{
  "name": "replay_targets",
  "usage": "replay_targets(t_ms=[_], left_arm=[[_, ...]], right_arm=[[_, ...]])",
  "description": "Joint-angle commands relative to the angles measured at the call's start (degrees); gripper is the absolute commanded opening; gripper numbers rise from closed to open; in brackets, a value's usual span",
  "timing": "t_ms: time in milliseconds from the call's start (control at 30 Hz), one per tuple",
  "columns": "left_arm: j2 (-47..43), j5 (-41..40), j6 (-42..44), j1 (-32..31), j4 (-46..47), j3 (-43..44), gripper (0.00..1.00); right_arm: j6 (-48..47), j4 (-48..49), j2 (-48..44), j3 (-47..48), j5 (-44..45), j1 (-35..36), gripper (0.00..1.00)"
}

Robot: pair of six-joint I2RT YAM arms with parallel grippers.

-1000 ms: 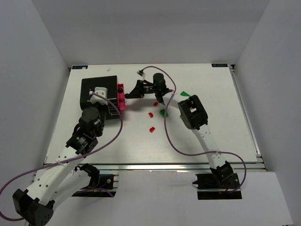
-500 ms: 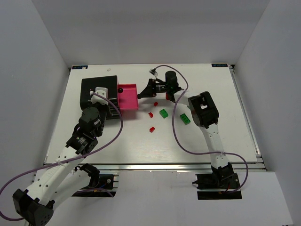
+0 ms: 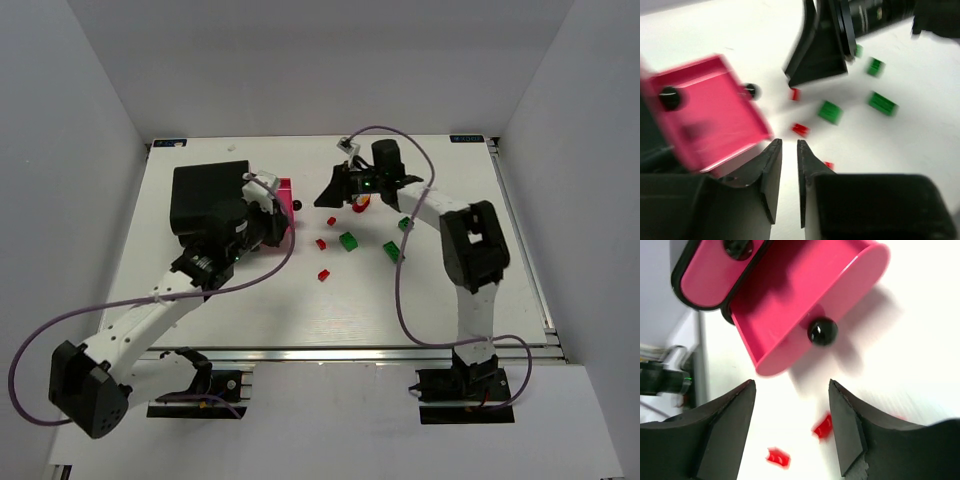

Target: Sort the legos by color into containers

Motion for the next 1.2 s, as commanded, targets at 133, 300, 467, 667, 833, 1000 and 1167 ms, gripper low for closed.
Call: replay_targets(t_ms=[133, 300, 467, 667, 833, 1000, 1167], left_arm=[[12.37, 5.83, -14.42, -10.2, -5.14, 4.78, 0.29], [25.2, -5.78, -20.24, -18.65, -17.36, 16.01, 0.57], [36.11, -17.9, -27.09, -23.4, -26.42, 22.36, 0.74], [42.87, -23.9, -30.09, -25.43, -28.01, 24.65, 0.74], [43.77, -26.8, -22.55, -25.96, -24.16, 24.04, 0.75], [44.29, -26.46, -15.42, -24.73, -21.86, 23.25, 0.75], [45.61, -24.35, -11.1, -24.2, -20.63, 22.99, 0.62]], right_arm=[[-14.48, -17.32, -20.86, -11.49, 24.1, -3.92, 0.0], [-18.84, -25.6, -28.5, -14.57, 11.78, -11.3, 0.28], [-21.41, -29.32, -36.33, -19.56, 0.34, -17.02, 0.67], [-21.49, -25.79, -43.98, -26.6, -2.56, -19.56, 0.64], [-22.99, -26.41, -44.08, -27.14, -7.39, -22.12, 0.63], [-22.99, -25.71, -44.34, -28.37, -9.51, -23.79, 0.62], [-22.99, -25.45, -44.34, -28.9, -10.92, -26.16, 0.61]])
